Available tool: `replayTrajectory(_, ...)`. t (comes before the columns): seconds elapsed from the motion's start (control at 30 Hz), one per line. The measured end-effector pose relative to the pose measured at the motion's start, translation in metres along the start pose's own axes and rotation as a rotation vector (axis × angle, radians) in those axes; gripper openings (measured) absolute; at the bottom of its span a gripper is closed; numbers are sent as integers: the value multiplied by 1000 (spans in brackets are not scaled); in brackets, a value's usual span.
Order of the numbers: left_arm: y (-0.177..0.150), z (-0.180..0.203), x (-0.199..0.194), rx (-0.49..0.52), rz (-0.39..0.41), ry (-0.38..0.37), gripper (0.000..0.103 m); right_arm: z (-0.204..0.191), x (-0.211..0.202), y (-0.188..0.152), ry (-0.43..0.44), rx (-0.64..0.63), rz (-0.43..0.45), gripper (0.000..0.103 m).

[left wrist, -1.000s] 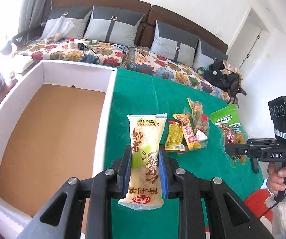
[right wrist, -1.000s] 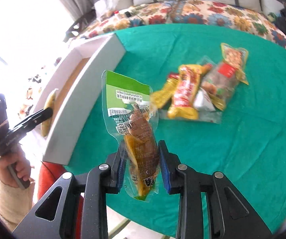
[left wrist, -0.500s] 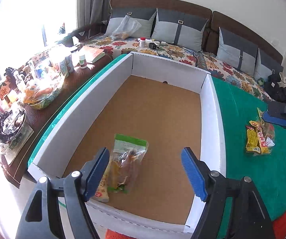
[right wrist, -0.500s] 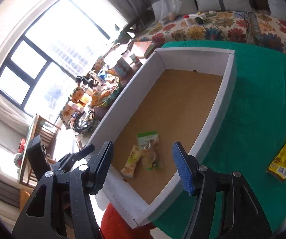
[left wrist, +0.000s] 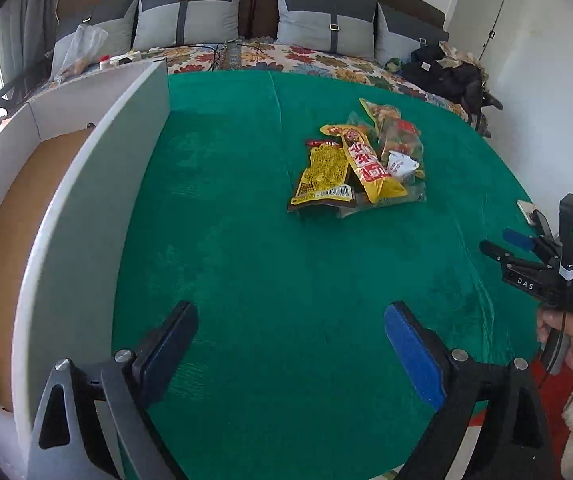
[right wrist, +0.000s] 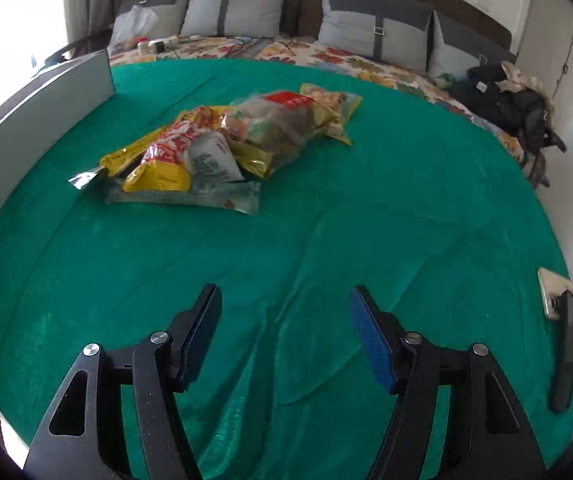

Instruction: Organize snacks

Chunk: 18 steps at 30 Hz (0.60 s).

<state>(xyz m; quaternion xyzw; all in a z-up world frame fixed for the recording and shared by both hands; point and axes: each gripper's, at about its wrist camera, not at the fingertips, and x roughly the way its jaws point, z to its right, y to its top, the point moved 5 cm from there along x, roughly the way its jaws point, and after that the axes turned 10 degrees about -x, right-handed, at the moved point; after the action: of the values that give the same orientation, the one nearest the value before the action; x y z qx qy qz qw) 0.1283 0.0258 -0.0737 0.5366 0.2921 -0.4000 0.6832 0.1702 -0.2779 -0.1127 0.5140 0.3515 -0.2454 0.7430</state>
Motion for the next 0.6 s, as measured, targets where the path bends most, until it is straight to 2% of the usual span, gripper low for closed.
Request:
replayTrajectory(0.1,-7,10,43,15,-19,42,94,23,-2,-24,-48,57,24,70)
replayTrajectory(0.2,1,12,65,12,8,78,94,30,3,-19,-11,125,6,70)
replayTrajectory(0.33,16,13,86,7,36,109,94,35,7,0,-34,136,58,70)
replayTrajectory(0.47,22,12,95,24,63,157,96,40,20,-9,-31,141,19,70)
replayTrajectory(0.6,21,11,98,35,80,150,103,50,24,-12,-25,183,13,70)
